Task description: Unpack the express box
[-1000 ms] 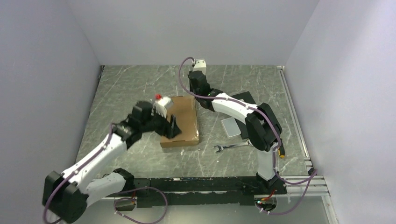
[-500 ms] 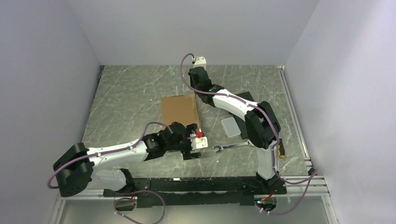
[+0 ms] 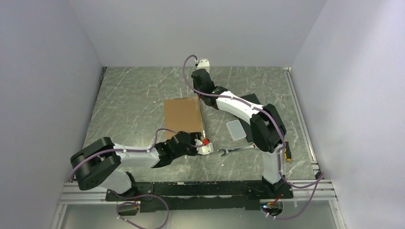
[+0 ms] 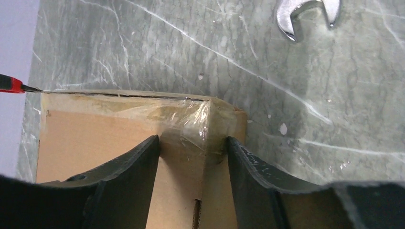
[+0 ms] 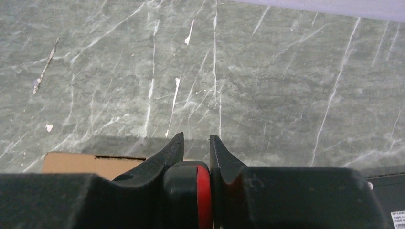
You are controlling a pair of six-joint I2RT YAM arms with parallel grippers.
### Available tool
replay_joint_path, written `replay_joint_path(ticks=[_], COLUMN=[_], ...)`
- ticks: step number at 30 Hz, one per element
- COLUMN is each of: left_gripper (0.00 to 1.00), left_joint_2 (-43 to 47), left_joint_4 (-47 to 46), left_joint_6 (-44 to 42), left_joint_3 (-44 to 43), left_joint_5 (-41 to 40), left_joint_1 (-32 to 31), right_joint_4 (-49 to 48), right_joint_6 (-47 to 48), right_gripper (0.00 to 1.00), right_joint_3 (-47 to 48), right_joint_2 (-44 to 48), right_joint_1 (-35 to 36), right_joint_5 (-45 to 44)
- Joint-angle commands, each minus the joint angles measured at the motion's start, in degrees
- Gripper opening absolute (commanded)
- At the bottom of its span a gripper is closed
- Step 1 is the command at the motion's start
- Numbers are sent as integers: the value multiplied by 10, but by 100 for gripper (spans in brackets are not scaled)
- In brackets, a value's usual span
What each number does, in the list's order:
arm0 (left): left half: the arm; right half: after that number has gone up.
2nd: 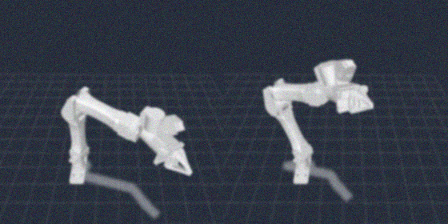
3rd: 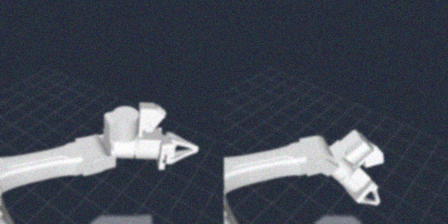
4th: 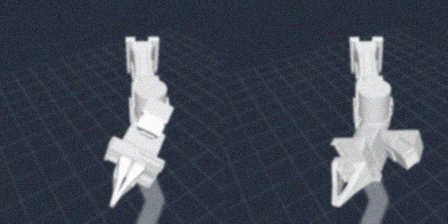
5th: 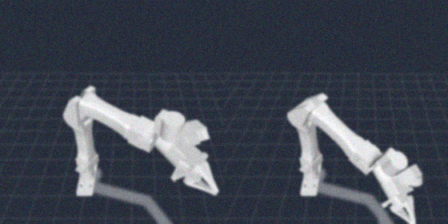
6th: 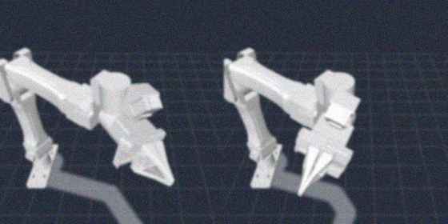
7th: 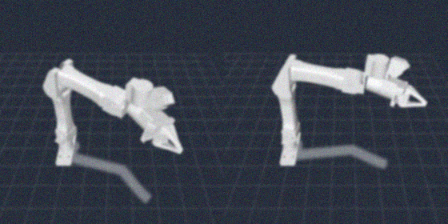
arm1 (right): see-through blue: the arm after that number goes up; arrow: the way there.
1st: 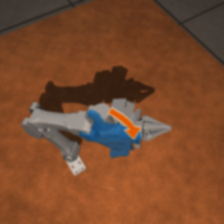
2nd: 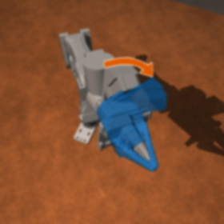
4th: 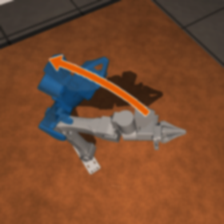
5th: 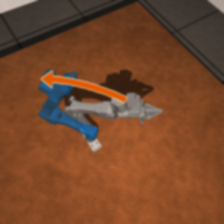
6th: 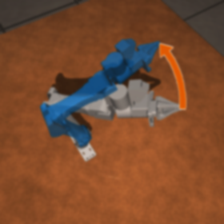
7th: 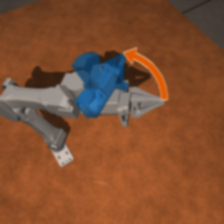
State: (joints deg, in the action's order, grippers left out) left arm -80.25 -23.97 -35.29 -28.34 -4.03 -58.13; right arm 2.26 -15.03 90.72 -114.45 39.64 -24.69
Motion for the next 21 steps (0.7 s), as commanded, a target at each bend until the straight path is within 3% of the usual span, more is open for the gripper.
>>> replay_joint_path(ticks=[1, 21], left_gripper=[56, 47], left_joint_2=[-26, -40], left_joint_4=[-88, -100], left_joint_6=[18, 132], left_joint_3=[-19, -39], left_joint_5=[-53, -27], left_joint_1=[10, 98], right_joint_4=[29, 54], right_joint_6=[-36, -106], right_gripper=[0, 0], right_joint_3=[16, -111], right_joint_2=[5, 112], right_joint_1=[14, 51], right_joint_5=[-30, -69])
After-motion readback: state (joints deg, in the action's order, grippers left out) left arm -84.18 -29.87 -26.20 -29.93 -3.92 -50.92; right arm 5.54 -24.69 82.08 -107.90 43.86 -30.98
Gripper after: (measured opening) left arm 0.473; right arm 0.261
